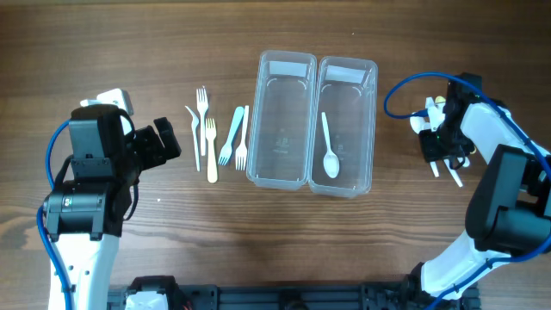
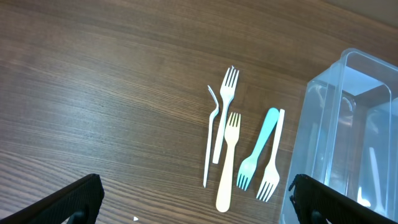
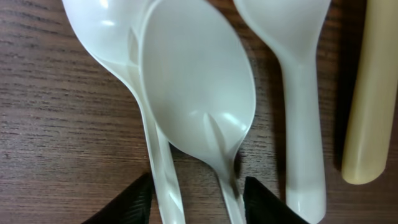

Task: Pack container
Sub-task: 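Return the right gripper to the spoons and grasp more white spoons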

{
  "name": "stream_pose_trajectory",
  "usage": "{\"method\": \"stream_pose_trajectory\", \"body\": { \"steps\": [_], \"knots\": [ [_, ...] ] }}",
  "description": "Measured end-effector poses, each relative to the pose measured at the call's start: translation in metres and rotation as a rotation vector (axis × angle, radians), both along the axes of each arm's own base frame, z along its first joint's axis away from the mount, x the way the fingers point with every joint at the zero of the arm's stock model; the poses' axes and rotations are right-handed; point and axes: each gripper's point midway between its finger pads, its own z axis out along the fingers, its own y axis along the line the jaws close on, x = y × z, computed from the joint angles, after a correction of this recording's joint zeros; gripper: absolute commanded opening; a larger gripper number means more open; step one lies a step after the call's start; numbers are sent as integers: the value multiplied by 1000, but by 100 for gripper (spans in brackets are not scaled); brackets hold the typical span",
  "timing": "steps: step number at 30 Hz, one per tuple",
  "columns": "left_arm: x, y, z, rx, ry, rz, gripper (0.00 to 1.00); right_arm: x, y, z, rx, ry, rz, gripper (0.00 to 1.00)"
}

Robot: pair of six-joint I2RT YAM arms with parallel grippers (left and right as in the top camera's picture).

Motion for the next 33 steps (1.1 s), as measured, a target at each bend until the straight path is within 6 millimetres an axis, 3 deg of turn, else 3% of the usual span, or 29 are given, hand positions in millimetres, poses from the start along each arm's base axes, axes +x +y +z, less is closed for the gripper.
{"method": "stream_pose_trajectory", "body": {
  "steps": [4,8,15,26,33],
  "knots": [
    [0,0,0,0,0,0,100,0,0,-1,1,-3,-27,29],
    [0,0,0,0,0,0,100,1,3,-1,19,-13,-73,29],
    [0,0,0,0,0,0,100,-1,9,-2,65,-42,-304,27],
    [0,0,0,0,0,0,100,7,41,-3,265,-70,-559,5],
    [0,0,0,0,0,0,100,8,48,-2,307,-68,-614,4]
  ]
}}
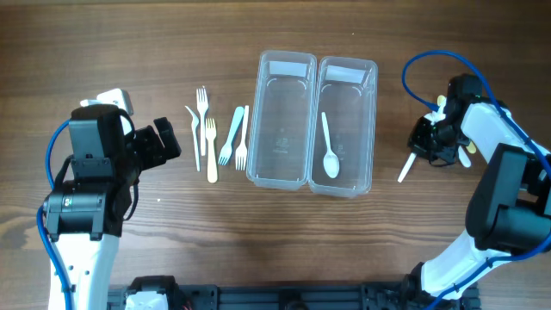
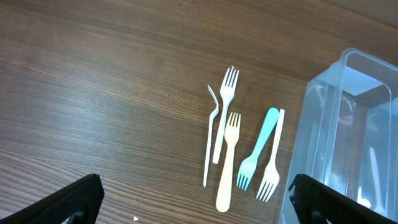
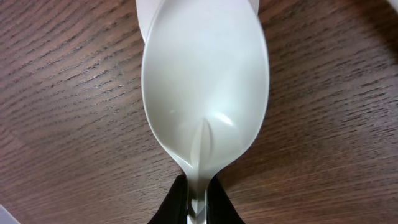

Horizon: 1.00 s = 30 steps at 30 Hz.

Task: Pack container
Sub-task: 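Return the right gripper to the spoons and grasp more white spoons, then place the held spoons into the right container and open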

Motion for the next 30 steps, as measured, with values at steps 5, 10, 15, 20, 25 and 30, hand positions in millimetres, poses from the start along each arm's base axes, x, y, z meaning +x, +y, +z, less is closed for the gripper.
{"method": "stream_pose_trajectory", "body": {
  "steps": [5,10,15,20,25,30],
  "knots": [
    [0,0,0,0,0,0,100,-6,3,6,10,12,1,4],
    [0,0,0,0,0,0,100,4,5,63,-25,-143,15,4],
    [0,0,0,0,0,0,100,8,14,148,-46,-402,34,4],
    [0,0,0,0,0,0,100,8,51,195,37,-571,148,4],
    [0,0,0,0,0,0,100,15,120,200,111,-616,346,4],
    [0,0,0,0,0,0,100,26,157,153,125,-511,397,4]
  ]
}}
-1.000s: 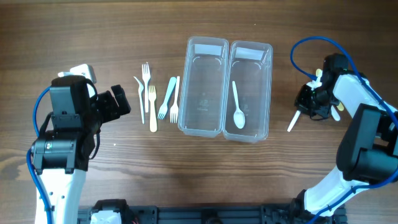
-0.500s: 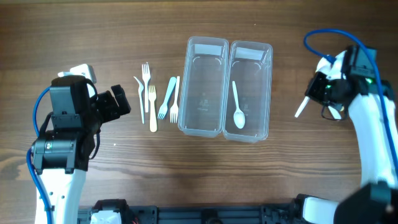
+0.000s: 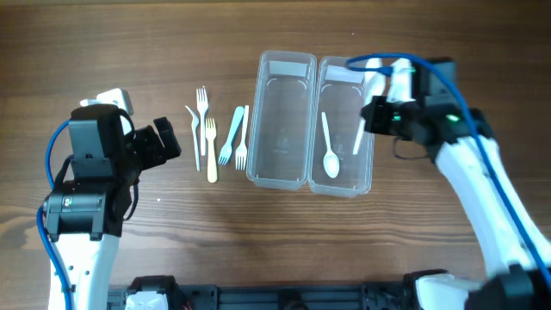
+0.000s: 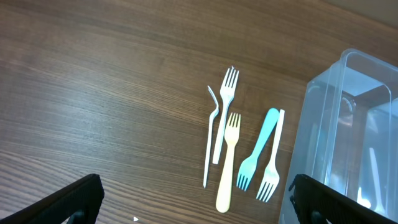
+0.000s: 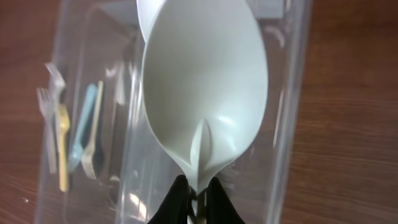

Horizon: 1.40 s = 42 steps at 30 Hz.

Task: Pack container
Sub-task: 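Place the held spoons into the right container and open, then grasp the white and yellow spoons with the right gripper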

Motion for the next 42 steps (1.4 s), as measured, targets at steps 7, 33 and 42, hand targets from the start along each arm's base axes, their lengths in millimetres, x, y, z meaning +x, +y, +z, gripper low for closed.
{"method": "stream_pose_trajectory", "body": {
  "steps": [7,33,42],
  "knots": [
    [0,0,0,0,0,0,100,6,37,-58,-3,111,61,47],
    [0,0,0,0,1,0,100,23,-256,-62,-502,73,-333,71],
    [0,0,0,0,0,0,100,19,-253,-121,-515,191,-182,51]
  ]
}}
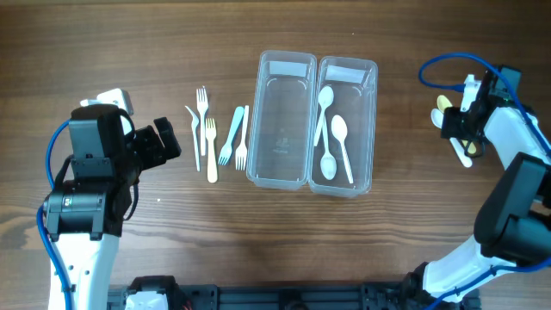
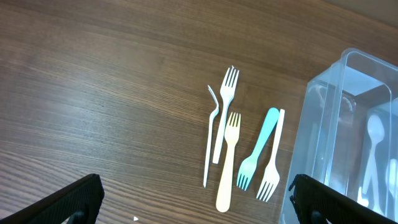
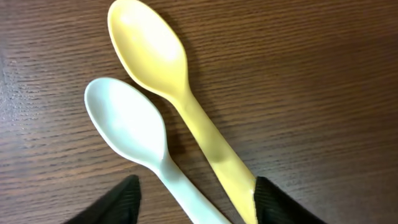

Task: Pack container
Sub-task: 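Grasp the white and yellow spoons with the right gripper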

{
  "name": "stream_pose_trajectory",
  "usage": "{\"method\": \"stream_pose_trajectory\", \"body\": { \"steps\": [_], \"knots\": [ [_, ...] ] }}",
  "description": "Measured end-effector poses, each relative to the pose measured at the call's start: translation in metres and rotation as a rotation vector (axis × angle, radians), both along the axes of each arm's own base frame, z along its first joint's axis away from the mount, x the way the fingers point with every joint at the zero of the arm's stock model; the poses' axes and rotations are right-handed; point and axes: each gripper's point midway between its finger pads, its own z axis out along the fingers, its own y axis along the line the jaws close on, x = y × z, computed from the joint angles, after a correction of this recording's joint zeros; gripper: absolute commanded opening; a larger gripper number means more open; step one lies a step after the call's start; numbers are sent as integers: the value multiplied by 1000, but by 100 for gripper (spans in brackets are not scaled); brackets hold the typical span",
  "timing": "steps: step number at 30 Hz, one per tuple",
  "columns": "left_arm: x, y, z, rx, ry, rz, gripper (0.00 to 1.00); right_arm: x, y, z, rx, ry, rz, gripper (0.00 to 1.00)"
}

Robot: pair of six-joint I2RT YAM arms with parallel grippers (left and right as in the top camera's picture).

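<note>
Two clear containers stand side by side mid-table. The left container [image 1: 287,57] is empty; the right container [image 1: 372,103] holds three white spoons [image 1: 331,129]. Several plastic forks [image 1: 215,136] lie left of them, shown in the left wrist view as forks [image 2: 229,155] in white, cream and blue. My left gripper [image 2: 193,208] hangs open, back from the forks. My right gripper [image 3: 196,208] is open low over a yellow spoon [image 3: 180,99] and a white spoon [image 3: 134,134] on the table at the far right, its fingers either side of their handles.
Bare wooden tabletop [image 1: 275,232] surrounds everything. The right arm's blue cable [image 1: 439,65] loops above the loose spoons. The near wall of the left container [image 2: 323,106] fills the right edge of the left wrist view.
My right gripper was shut on white spoons over the right container. Now it is open at the far right above two loose spoons, and the container holds three spoons instead of one.
The right gripper was open over loose spoons at the far right, with one spoon in the right container. Then it was shut on white spoons there, then held them over that container. Now those lie inside and the gripper is back right. The left arm never moved.
</note>
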Motion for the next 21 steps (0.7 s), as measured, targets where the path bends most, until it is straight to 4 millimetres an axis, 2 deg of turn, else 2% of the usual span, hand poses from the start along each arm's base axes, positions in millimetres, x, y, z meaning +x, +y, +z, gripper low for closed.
{"method": "stream_pose_trajectory", "body": {
  "steps": [2,10,19,21],
  "knots": [
    [0,0,0,0,0,0,100,2,2,0,12,-9,12,48],
    [0,0,0,0,0,0,100,5,9,-2,49,-19,28,47],
    [0,0,0,0,0,0,100,-2,18,-30,110,44,34,40],
    [0,0,0,0,0,0,100,-5,20,-31,123,53,29,34]
  ]
}}
